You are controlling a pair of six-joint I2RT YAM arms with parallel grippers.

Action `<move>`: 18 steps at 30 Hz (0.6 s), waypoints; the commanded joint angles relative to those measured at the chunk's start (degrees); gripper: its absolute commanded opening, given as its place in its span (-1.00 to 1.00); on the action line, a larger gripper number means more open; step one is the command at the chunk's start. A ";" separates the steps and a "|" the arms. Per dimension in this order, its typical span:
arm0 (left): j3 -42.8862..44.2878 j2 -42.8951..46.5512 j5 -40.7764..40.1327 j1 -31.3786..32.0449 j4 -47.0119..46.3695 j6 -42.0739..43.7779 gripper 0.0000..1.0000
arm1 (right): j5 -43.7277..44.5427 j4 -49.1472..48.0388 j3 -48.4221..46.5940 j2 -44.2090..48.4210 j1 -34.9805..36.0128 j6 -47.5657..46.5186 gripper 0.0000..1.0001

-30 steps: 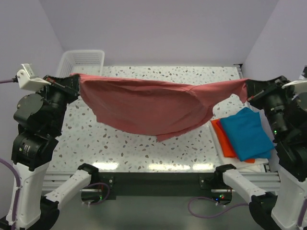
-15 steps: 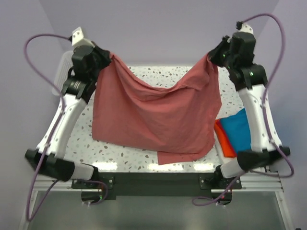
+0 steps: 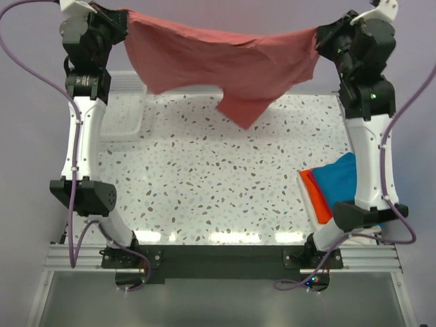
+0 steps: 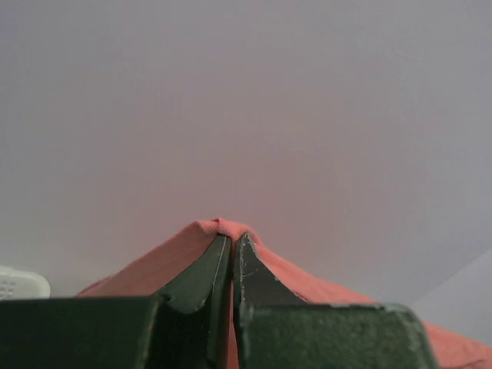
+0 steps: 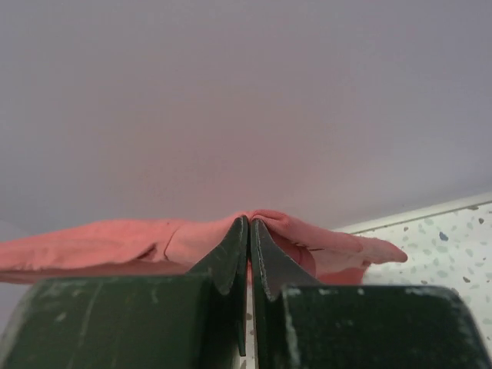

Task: Fold and stack the t-shirts
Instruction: Flatten the tshirt out

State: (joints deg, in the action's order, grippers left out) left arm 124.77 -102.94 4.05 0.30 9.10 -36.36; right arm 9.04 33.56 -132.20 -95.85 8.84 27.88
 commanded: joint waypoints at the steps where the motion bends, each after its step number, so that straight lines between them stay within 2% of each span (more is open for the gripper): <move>1: -9.60 8.60 3.06 -0.30 -6.55 -0.03 -1.00 | 2.04 -7.46 9.10 7.69 -0.32 -0.90 -1.00; 3: -20.49 12.21 2.45 -0.30 -8.13 -0.55 -1.00 | 1.69 -7.28 15.27 12.08 -0.32 -0.20 -1.00; 4: -24.36 16.15 1.84 -0.30 -10.05 -0.99 -1.00 | 1.42 -7.20 22.53 14.09 -0.32 0.76 -1.00; 5: -32.32 18.10 1.49 -0.30 -10.68 -1.52 -1.00 | 1.07 -7.63 26.69 16.03 -0.32 1.38 -1.00; 6: -36.40 20.03 1.05 -0.30 -11.21 -2.74 -1.00 | 0.63 -7.89 30.91 20.31 -0.32 2.09 -1.00; 7: -40.36 23.53 0.70 -0.30 -11.65 -3.54 -1.00 | 0.28 -7.90 39.22 22.36 -0.32 3.66 -1.00; 8: -48.49 25.31 0.52 -0.30 -11.83 -4.41 -1.00 | -0.24 -7.55 43.30 24.29 -0.32 4.63 -1.00; 9: -52.57 26.89 0.08 -0.30 -11.92 -6.25 -1.00 | -1.73 -7.28 47.52 26.49 -0.32 5.42 -1.00; 10: -56.53 29.96 -0.10 -0.30 -11.83 -7.05 -1.00 | -2.26 -7.11 55.83 30.42 -0.32 7.52 -1.00; 11: -64.40 31.46 -0.71 -0.30 -11.65 -8.02 -1.00 | -2.88 -6.06 59.91 32.64 -0.32 8.41 -1.00; 12: -68.39 34.18 -0.98 -0.30 -11.57 -10.37 -1.00 | -3.93 -5.53 63.96 34.66 -0.23 9.38 -1.00; 13: -72.35 35.51 -0.63 -0.30 -11.91 -11.44 -1.00 | -4.64 -5.26 72.09 38.95 -0.23 10.17 -1.00; 14: -79.44 36.74 -0.37 -0.30 -12.09 -12.15 -1.00 | -5.60 -5.52 76.35 40.90 -0.23 11.66 -1.00; 16: -86.07 40.33 -0.45 -0.30 -11.48 -14.08 -1.00 | -7.54 -4.74 86.52 45.81 -0.14 12.02 -1.00; 18: -94.51 42.89 -0.63 -0.30 -11.82 -15.49 -1.00 | -8.42 -3.07 92.10 48.64 -0.23 11.94 -1.00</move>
State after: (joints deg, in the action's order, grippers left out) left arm 36.42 -65.34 4.16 0.12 -0.51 -47.55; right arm 3.49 30.11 -44.80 -53.58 8.84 37.23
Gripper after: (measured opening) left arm 0.052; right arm 0.010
